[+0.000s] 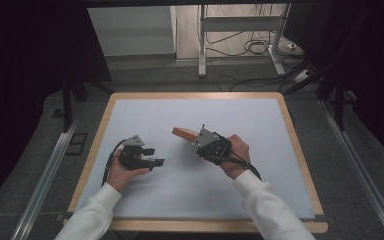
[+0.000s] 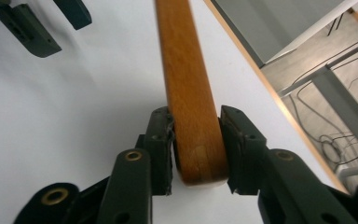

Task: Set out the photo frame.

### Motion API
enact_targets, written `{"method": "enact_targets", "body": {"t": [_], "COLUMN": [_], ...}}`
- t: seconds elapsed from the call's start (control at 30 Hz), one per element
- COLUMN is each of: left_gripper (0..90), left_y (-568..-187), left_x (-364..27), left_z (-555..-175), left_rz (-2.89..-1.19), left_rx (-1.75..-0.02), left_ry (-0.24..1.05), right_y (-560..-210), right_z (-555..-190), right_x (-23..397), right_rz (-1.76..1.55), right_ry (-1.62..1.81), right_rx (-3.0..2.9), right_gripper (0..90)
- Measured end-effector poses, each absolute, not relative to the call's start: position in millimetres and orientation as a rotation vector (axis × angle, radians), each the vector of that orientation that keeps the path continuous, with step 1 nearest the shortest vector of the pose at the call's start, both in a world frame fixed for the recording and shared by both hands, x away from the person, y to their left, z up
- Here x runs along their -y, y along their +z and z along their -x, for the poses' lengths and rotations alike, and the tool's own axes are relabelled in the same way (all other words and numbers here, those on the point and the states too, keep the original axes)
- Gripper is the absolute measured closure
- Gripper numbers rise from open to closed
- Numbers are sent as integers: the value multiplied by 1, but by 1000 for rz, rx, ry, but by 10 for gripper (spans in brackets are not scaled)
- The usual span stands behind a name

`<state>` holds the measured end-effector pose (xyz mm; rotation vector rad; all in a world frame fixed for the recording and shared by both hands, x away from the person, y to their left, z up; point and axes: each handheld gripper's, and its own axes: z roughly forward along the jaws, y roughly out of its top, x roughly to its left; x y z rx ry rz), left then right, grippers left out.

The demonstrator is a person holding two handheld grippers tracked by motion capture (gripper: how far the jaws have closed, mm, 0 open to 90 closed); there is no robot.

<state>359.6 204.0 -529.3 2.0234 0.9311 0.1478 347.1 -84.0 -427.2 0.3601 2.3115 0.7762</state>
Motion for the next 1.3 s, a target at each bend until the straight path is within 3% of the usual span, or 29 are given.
{"method": "enact_targets", "body": {"t": [0.27,0.7,1.3], "left_gripper": [312,310,306], "left_y": [-531,-530,-529], "left_x": [-205,-203,-203], "left_z": [-361,-360,-359], "left_rz": [-2026,-2024,-2025], "left_rx": [-936,-930,-925], "left_ry": [143,144,138], "right_y": [-420,-405,-409], "right_z": [-351,-322,-356], "right_x": [87,102,109], "right_rz": [-358,-339,-515], "right_ry": [785,873,890], "right_rx": [-2320,-2426,-2346], "right_gripper": [686,686,616]}}
